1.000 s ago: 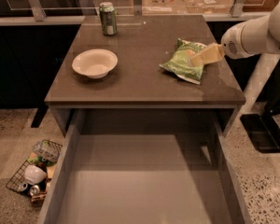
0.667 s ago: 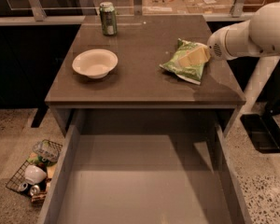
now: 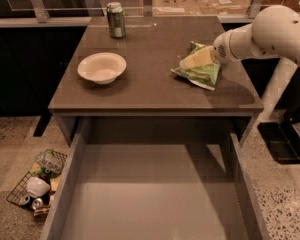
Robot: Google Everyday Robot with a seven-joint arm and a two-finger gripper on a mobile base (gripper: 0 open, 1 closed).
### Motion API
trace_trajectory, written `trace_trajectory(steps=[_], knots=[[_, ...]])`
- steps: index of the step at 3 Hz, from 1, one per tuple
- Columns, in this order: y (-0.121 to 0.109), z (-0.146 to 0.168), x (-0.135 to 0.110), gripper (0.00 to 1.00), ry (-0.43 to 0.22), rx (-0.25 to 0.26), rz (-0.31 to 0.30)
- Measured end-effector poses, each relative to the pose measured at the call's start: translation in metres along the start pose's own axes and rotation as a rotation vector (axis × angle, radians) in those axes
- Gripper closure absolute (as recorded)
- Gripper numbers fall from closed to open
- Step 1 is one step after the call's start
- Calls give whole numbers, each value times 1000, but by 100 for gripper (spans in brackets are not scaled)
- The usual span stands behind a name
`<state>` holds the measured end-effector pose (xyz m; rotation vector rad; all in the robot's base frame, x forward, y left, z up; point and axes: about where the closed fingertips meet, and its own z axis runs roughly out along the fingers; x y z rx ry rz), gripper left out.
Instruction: Place green jalapeno chip bag into paper bowl
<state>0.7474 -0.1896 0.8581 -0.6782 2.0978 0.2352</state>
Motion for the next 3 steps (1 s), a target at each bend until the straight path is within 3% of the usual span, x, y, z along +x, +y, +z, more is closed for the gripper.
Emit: trace_trajectory(steps=[1, 3], knots=[[6, 18, 1, 17, 19, -3, 33], [10, 23, 2, 64, 24, -10, 37]])
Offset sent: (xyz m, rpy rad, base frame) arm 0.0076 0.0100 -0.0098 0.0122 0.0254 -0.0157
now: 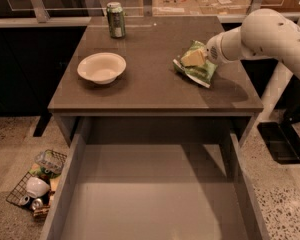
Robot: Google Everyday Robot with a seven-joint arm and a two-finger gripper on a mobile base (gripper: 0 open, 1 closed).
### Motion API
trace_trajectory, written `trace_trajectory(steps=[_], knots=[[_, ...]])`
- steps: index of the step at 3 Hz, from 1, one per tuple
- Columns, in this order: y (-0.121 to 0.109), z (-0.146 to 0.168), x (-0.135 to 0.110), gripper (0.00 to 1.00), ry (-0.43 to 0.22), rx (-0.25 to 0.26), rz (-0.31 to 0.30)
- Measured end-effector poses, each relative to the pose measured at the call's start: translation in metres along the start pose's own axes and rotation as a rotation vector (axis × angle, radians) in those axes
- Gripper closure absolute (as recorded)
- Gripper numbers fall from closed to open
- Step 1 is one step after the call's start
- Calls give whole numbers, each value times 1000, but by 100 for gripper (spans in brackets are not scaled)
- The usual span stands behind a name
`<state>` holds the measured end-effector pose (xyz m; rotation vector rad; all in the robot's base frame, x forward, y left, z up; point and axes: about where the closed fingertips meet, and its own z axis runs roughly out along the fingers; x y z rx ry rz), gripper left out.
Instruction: Place green jalapeno chip bag into paper bowl
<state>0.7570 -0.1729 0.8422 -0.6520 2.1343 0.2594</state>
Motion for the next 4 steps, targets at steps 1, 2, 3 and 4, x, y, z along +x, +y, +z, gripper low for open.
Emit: trace_trajectory(steps=[1, 2, 3, 4], knots=[[1, 2, 0, 86, 2, -3, 0], [1, 0, -1, 100, 2, -3, 0], [1, 0, -2, 100, 2, -3, 0], [1, 0, -2, 100, 2, -3, 0]])
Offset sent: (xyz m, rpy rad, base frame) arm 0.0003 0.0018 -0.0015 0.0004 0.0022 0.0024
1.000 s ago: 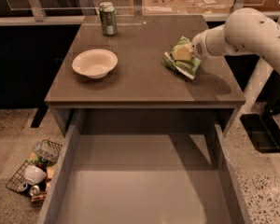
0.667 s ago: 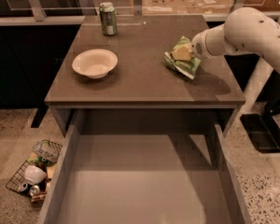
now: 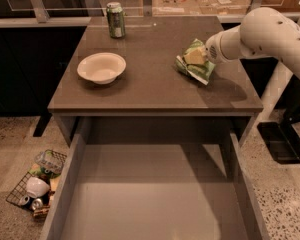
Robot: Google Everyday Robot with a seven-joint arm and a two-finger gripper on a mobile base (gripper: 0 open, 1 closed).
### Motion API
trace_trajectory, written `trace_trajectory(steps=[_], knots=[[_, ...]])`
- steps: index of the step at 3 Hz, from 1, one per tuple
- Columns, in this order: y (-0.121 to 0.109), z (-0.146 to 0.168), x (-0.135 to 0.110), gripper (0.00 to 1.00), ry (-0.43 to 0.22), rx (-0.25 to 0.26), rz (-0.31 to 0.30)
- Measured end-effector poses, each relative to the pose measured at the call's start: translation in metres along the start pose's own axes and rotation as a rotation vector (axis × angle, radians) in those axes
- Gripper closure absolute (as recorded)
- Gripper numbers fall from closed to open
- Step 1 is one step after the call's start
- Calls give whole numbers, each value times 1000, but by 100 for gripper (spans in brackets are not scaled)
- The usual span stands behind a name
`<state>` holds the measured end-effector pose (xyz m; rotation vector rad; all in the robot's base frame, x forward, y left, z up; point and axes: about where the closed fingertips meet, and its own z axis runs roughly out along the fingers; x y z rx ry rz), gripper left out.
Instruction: Place green jalapeno chip bag into paper bowl
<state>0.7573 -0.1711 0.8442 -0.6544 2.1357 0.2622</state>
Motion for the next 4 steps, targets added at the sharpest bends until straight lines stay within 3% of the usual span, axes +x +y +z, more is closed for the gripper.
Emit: trace_trajectory(steps=[2, 4], knots=[[0, 0, 0, 100, 0, 0, 0], [10, -63, -82, 100, -28, 3, -100]])
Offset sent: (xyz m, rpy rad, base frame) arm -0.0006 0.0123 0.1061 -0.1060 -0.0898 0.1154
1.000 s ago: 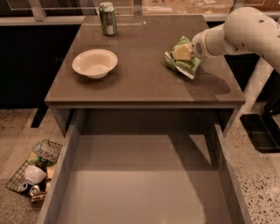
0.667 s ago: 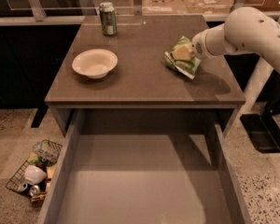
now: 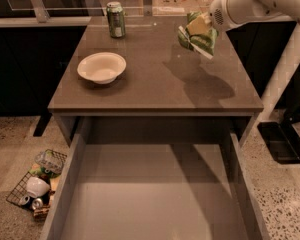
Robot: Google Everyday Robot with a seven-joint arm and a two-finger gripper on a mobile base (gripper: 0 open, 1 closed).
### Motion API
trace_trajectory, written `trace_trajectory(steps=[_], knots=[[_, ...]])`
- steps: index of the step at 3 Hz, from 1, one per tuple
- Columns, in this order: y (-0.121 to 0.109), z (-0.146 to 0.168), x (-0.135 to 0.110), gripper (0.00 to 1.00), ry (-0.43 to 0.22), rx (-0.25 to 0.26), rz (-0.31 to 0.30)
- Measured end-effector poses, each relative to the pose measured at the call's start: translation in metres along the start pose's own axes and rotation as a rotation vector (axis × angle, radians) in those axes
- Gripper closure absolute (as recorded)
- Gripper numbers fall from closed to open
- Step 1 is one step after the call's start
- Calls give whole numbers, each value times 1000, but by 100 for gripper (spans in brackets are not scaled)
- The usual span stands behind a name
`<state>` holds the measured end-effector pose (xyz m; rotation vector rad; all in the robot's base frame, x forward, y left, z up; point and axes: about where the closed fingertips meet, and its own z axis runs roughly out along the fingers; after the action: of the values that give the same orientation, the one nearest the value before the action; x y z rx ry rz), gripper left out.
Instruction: Place green jalapeno chip bag into paper bowl
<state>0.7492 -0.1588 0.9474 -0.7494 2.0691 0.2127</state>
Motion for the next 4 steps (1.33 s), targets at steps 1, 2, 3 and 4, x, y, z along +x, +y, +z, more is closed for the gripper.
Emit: trace_trajectory(steps=[1, 2, 3, 4], knots=[[3, -39, -41, 100, -40, 16, -39], [3, -38, -41, 100, -40, 16, -39], [20, -11, -55, 100, -71, -11, -68], [50, 24, -80, 100, -137, -59, -109]])
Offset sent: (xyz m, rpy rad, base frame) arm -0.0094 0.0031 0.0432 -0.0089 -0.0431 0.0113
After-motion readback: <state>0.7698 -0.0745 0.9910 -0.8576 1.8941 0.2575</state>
